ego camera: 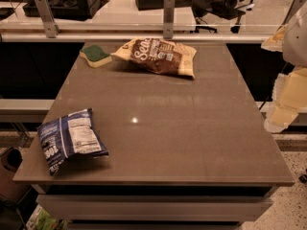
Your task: Pick blue chip bag
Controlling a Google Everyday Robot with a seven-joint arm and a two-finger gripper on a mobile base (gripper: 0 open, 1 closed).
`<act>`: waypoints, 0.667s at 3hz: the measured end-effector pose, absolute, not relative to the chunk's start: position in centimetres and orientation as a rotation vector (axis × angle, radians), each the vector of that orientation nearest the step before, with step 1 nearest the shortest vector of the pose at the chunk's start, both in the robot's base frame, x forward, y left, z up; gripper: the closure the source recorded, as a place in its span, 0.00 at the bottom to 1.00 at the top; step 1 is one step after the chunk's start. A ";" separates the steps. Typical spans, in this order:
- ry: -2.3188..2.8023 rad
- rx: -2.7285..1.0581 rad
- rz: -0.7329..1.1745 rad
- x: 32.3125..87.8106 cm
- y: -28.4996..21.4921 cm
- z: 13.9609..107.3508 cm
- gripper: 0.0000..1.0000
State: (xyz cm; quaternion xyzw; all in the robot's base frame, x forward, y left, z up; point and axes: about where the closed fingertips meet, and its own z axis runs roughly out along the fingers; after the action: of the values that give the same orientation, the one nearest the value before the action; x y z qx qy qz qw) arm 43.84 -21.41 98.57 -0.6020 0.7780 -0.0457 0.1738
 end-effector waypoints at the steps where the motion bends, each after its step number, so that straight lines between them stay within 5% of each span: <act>1: 2.206 -1.707 -0.130 43.8 -21.4 98.6 0.00; 2: 2.162 -1.692 -0.057 44.1 -20.4 97.9 0.00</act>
Offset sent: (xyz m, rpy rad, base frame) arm 0.0078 0.0349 -0.0283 0.2535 -0.0071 0.0852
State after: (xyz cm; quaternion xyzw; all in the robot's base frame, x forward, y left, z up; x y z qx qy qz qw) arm 44.06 -20.44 97.88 -0.6043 0.7719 -0.0203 0.1965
